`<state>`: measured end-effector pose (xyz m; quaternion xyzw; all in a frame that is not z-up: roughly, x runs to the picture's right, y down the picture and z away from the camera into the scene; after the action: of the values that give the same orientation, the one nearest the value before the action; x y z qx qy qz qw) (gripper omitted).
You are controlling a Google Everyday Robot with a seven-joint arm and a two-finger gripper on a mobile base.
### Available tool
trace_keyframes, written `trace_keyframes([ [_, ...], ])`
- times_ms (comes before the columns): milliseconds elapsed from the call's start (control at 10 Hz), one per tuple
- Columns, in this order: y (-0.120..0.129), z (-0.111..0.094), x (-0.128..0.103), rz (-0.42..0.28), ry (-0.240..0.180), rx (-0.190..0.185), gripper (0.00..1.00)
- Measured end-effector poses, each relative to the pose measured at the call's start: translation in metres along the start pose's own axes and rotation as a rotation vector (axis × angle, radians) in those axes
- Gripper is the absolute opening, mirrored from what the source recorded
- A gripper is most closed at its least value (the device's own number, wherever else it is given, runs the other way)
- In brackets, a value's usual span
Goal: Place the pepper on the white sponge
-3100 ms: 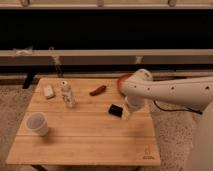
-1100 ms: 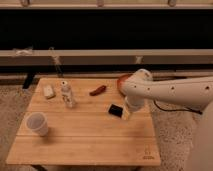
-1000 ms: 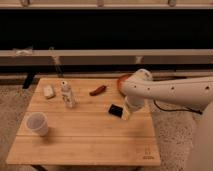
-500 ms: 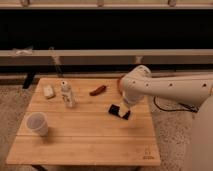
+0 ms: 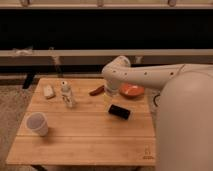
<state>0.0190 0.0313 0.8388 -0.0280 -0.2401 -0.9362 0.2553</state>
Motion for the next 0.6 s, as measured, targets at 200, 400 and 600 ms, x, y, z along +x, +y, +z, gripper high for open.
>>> trace_keyframes([
  [200,0.01,0.022,0.044,-0.137,0.014,0.024,0.8],
  [400,0.022,0.056,0.074,-0.228,0.019,0.052,0.8],
  [600,0.039,0.095,0.087,-0.267,0.013,0.082,0.8],
])
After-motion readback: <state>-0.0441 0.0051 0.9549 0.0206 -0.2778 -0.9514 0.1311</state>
